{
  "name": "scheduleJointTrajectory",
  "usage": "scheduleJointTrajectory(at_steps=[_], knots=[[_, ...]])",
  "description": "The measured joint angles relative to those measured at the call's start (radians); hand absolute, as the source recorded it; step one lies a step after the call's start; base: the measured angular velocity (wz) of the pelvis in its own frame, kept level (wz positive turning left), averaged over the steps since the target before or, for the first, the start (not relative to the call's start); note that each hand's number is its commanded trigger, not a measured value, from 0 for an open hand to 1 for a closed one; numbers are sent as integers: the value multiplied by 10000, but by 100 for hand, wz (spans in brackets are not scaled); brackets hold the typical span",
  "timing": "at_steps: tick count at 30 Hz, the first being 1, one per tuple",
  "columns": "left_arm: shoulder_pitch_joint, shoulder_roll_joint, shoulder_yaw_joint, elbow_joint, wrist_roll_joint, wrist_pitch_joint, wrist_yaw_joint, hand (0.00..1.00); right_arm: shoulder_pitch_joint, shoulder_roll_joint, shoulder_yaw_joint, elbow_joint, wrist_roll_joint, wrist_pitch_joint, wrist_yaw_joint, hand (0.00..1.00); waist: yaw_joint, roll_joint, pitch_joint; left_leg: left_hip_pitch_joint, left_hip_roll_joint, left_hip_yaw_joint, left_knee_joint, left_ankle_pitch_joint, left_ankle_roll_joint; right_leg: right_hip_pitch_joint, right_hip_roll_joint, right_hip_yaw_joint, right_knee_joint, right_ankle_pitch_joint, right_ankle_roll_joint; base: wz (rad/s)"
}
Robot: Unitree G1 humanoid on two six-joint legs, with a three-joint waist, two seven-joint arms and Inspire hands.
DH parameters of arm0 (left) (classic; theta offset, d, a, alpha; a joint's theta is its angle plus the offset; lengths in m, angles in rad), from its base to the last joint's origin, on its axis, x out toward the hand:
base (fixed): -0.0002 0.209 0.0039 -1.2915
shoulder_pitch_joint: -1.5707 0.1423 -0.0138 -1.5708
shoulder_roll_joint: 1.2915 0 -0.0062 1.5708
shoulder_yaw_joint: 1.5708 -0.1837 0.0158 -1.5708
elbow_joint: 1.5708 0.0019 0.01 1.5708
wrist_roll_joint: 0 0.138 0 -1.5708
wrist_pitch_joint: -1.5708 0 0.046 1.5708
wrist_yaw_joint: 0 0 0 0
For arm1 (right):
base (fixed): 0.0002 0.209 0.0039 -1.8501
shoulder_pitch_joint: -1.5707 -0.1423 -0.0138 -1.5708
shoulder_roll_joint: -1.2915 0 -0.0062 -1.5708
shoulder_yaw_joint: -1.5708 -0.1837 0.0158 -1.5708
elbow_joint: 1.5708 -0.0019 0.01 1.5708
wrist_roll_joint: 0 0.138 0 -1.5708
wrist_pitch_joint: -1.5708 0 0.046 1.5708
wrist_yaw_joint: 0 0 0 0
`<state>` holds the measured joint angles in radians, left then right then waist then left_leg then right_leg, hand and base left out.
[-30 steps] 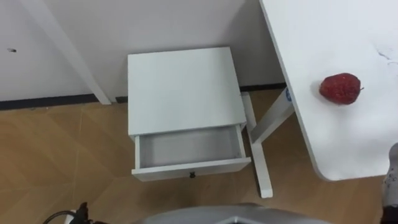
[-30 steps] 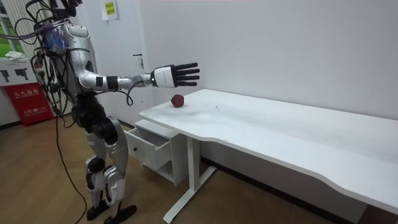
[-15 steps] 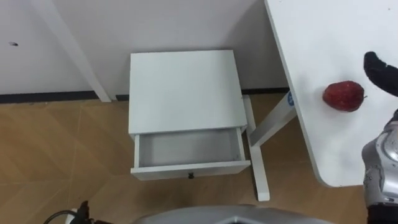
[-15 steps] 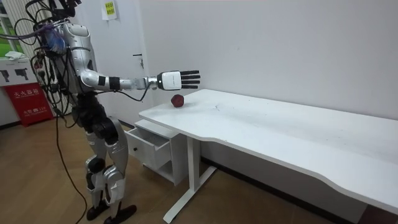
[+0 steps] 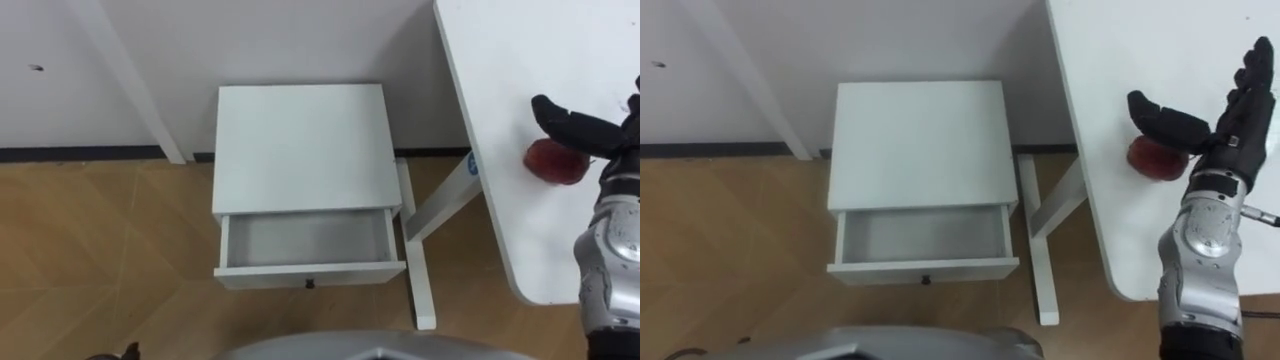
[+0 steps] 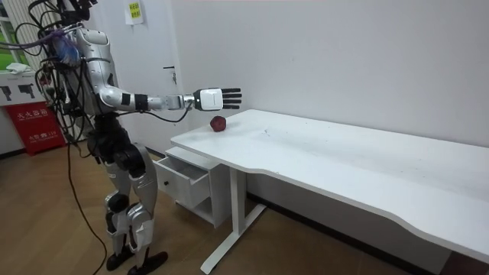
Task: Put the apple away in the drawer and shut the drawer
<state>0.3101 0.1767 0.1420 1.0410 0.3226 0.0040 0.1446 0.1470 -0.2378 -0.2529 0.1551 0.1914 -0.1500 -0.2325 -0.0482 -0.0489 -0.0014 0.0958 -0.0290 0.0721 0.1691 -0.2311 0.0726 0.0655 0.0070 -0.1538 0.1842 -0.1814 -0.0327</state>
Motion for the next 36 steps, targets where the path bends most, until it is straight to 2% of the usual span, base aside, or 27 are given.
scheduleJointTrajectory(at_steps=[6,11,17,20,22,26,31,36], knots=[[1,-9,-13,5,-7,31,-44,0,21,-3,91,271,2,93,394,0,33,31,-17,12,0,-22,3,-1,-1,25,-2,-30,2,1,-1,1],[-24,-9,-14,5,-8,29,-60,0,150,-19,519,552,-12,80,472,0,22,46,-45,19,1,-17,-7,-1,-1,28,-1,-27,1,1,-2,0],[10,-8,-13,2,-8,34,-57,0,168,-281,518,1091,-143,-37,488,0,3,0,-97,37,-1,-17,10,0,-1,66,-7,-38,-13,2,-1,0],[9,17,-14,-5,-6,34,-57,0,171,-346,512,1355,-454,-156,558,0,-10,-1,-93,55,0,24,35,0,-1,102,-8,-39,-12,11,-1,0],[16,27,-14,-3,-6,33,-57,0,172,-413,501,1569,-601,-252,638,0,-11,-7,-53,168,2,29,19,-1,-1,202,-6,-39,-18,11,-1,0],[-107,52,-14,-1,-8,9,-58,0,228,-378,761,2451,-695,1,944,0,13,-34,21,167,9,39,-66,-7,0,190,-13,-73,11,23,-4,0],[-166,150,7,18,-10,-37,-58,0,219,-379,755,2563,-913,-67,1093,0,15,-104,15,134,14,42,-42,-6,-1,181,-11,-111,0,27,-5,1],[-245,147,7,20,-10,-40,-58,0,279,-378,756,2597,-1154,-92,1132,0,18,-162,-30,126,10,54,-37,-6,0,173,-17,-118,-14,30,-1,0]])
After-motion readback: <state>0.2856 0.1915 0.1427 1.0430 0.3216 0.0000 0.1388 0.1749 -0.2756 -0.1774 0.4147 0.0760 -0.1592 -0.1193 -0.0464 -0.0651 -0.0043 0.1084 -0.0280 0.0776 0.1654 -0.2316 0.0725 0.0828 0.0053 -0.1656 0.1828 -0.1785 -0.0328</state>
